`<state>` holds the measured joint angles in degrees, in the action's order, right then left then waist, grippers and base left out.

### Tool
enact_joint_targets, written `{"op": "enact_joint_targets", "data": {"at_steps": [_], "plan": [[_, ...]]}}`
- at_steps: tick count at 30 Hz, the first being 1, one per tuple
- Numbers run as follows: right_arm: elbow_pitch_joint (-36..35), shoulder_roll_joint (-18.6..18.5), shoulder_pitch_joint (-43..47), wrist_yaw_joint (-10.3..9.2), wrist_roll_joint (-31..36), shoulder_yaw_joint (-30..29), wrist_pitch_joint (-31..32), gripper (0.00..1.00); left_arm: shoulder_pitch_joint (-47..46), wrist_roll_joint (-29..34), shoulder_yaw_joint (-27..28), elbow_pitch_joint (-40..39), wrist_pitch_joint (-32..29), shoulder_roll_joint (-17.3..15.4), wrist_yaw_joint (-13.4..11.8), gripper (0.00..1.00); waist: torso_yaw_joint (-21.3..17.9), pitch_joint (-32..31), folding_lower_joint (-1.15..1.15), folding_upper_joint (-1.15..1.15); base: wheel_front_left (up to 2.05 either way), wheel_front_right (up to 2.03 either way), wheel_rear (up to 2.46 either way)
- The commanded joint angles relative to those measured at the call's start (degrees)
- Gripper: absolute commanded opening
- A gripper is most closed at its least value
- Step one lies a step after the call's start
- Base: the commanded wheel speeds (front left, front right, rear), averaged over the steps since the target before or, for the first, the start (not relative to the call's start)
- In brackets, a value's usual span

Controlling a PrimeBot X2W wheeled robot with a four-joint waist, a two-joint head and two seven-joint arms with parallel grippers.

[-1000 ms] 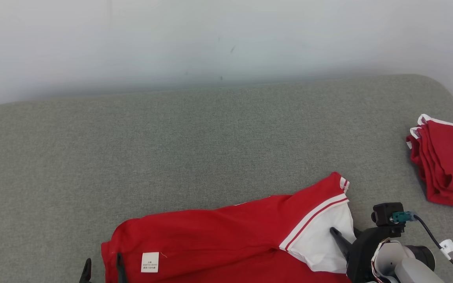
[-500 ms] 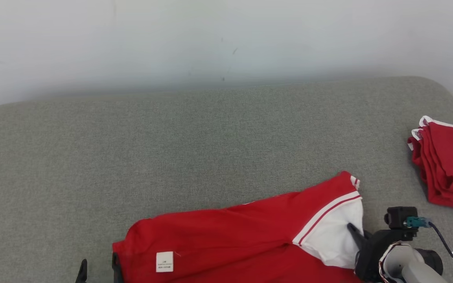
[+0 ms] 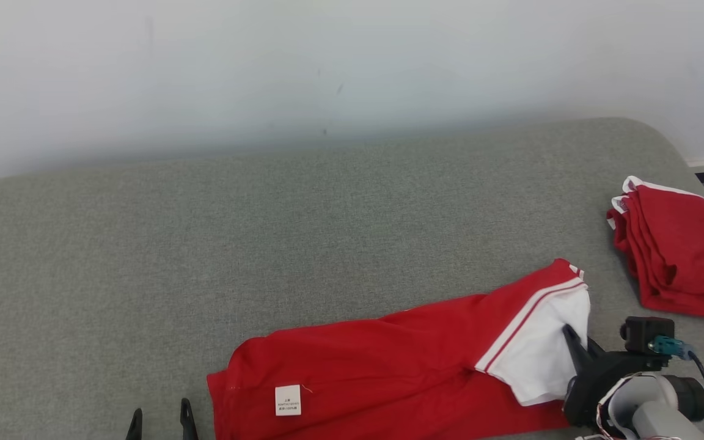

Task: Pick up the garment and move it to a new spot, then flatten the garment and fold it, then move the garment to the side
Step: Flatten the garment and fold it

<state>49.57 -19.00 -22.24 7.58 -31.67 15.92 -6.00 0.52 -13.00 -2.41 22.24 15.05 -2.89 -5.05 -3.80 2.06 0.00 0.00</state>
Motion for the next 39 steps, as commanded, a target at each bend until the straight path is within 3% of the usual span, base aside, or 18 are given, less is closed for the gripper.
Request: {"op": "enact_joint_targets", "data": {"at_steps": [1,14,21,29,39], "plan": [[-1.43,0.52,0.83,-0.16,-0.09,0.52,-0.45,0.00,0.53,-0.33,-0.16,0.18,0.17,0.00,-0.12,1.00,-0.41,-0.41,0.00,0.00,0.00,0.00,0.00],[-25.36,2.15,9.34,-0.15,-0.34,9.37,7.37,0.00,0.71,-1.00,-1.57,0.03,0.17,0.00,-0.14,1.00,-1.05,-1.42,0.00,0.00,0.00,0.00,0.00],[-33.79,4.01,11.30,-0.15,0.73,14.01,12.73,0.00,0.20,-0.26,-2.26,0.20,0.17,-0.01,0.20,1.00,0.87,-1.38,0.00,0.00,0.00,0.00,0.00],[-35.21,6.97,8.98,-0.15,1.69,19.43,15.78,0.00,-0.30,-0.43,-3.44,0.61,0.17,0.00,0.45,1.00,4.41,-1.20,0.00,0.00,0.00,0.00,0.00],[-28.02,11.74,2.21,-0.15,2.56,26.34,15.23,0.00,-0.99,-0.60,-5.30,0.93,0.17,-0.01,0.57,1.00,10.12,-0.64,0.00,0.00,0.00,0.00,0.00]]}}
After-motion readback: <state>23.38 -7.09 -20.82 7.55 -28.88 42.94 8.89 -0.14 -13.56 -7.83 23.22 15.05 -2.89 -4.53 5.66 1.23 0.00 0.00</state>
